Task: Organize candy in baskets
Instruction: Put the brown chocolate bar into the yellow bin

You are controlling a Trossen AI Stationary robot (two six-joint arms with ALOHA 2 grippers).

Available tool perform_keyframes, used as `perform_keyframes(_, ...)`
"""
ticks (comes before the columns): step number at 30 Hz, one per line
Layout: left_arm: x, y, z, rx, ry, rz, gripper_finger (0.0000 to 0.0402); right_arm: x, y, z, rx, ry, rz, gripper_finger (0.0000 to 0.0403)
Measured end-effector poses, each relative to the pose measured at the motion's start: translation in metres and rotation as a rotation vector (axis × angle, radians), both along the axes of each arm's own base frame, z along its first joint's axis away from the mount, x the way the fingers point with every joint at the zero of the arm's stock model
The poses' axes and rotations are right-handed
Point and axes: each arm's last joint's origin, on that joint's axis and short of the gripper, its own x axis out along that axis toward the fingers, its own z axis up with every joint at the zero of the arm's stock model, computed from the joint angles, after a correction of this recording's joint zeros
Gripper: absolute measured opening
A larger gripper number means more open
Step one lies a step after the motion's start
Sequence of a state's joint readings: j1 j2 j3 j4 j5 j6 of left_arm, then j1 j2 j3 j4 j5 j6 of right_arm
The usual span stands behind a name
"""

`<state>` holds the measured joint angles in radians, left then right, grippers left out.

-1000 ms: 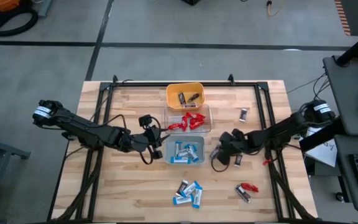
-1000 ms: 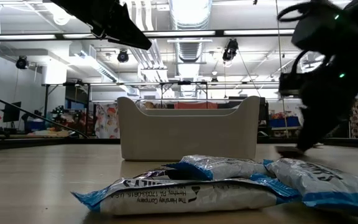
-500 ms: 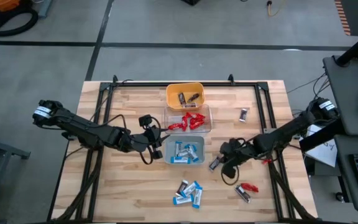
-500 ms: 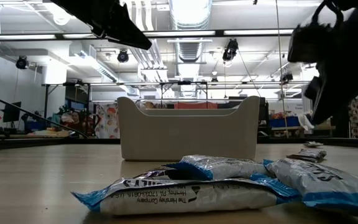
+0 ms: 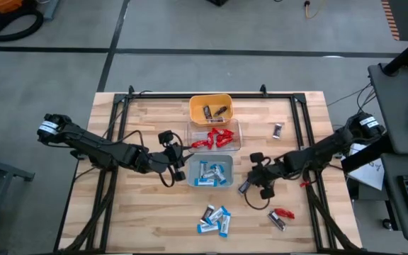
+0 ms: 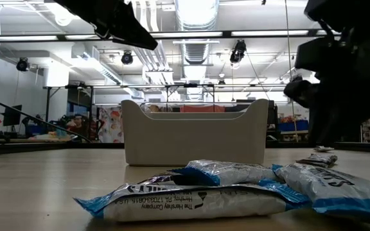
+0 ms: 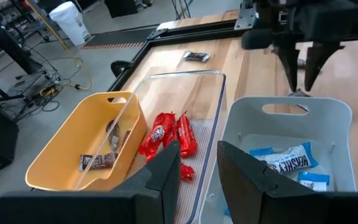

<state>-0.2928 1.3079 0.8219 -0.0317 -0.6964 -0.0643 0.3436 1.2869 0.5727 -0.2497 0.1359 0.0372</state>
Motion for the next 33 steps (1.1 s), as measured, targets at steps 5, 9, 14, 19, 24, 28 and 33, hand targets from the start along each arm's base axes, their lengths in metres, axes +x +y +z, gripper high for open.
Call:
perform_keyframes(5,0.0,0.0,0.001,-0.004,-0.011,0.0,0.0091,0.002,-0.001,-0.001,0.018,-0.034,0.055,0.0137)
perform_keyframes(9,0.001,0.0,0.001,-0.009,-0.016,0.001,0.0091,0.003,0.0,-0.002,0.018,-0.075,0.074,0.0168)
perform_keyframes(14,0.001,0.0,0.002,-0.013,-0.03,0.002,0.0091,0.0,-0.001,-0.008,0.041,-0.079,0.076,0.0184)
perform_keyframes(19,0.001,-0.001,0.003,-0.016,-0.039,0.002,0.0091,-0.006,-0.003,-0.017,0.053,-0.103,0.082,0.0185)
perform_keyframes(24,0.002,0.0,0.003,-0.017,-0.042,0.002,0.0091,-0.01,-0.004,-0.026,0.059,-0.18,0.094,0.0185)
perform_keyframes(28,0.002,-0.001,0.004,-0.018,-0.045,0.002,0.0091,-0.009,-0.004,-0.036,0.074,-0.232,0.096,0.0185)
perform_keyframes(33,0.002,-0.001,0.004,-0.019,-0.05,0.002,0.0091,-0.005,-0.002,-0.052,0.086,-0.252,0.099,0.0185)
